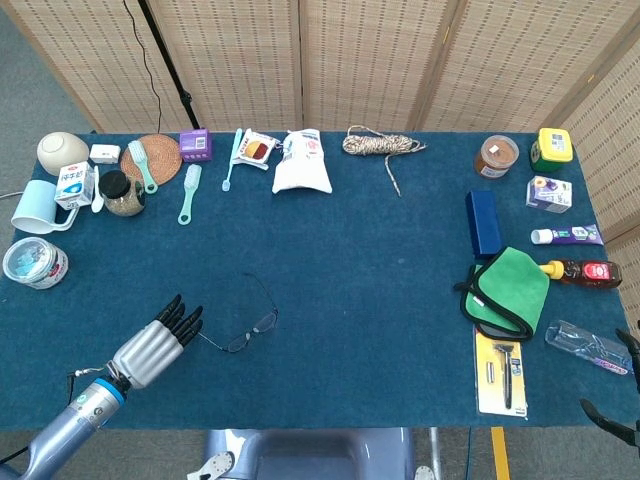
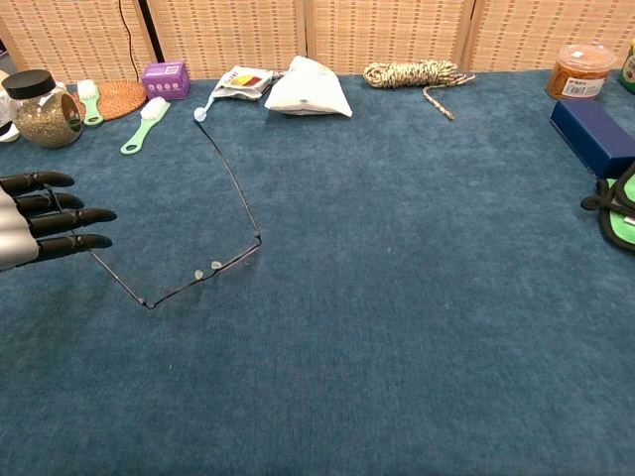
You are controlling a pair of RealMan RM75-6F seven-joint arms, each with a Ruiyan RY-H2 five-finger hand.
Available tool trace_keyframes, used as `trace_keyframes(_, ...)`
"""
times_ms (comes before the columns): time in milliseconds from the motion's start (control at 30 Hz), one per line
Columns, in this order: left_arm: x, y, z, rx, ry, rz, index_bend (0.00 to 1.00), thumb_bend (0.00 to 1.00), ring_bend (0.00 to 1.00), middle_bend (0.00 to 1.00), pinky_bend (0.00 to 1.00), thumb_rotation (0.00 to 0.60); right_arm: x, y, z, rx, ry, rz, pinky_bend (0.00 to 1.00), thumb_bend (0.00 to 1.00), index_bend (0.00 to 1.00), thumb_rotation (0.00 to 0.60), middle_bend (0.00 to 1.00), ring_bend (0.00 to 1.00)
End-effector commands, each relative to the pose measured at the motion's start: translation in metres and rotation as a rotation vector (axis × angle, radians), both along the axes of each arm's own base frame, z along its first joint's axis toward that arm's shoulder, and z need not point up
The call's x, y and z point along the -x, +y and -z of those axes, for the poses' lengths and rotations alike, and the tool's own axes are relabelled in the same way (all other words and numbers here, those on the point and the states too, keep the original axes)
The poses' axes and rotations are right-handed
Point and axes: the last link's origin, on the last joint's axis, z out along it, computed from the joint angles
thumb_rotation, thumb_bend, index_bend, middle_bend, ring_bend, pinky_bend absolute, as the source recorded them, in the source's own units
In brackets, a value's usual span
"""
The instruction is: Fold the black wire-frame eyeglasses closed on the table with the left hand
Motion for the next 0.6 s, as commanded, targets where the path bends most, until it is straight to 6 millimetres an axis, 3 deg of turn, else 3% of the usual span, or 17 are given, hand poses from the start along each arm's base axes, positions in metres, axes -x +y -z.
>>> trace_keyframes(33,0.000,0.005,0.001,-0.011,-0.018,-0.015,0.07,0.29,0.00,0.01,0.00,0.600,0.000,0.000,0.000,0.000,-0.001,0.000,0.13,0.00,0.13,0.600,0.03,0.03)
trace_keyframes(600,0.018,0.011,-0.001,-0.046,0.128,-0.193,0.05,0.29,0.00,0.01,0.00,0.600,0.000,0.002,-0.002,0.003,-0.001,0.011,0.13,0.00,0.13,0.600,0.03,0.03)
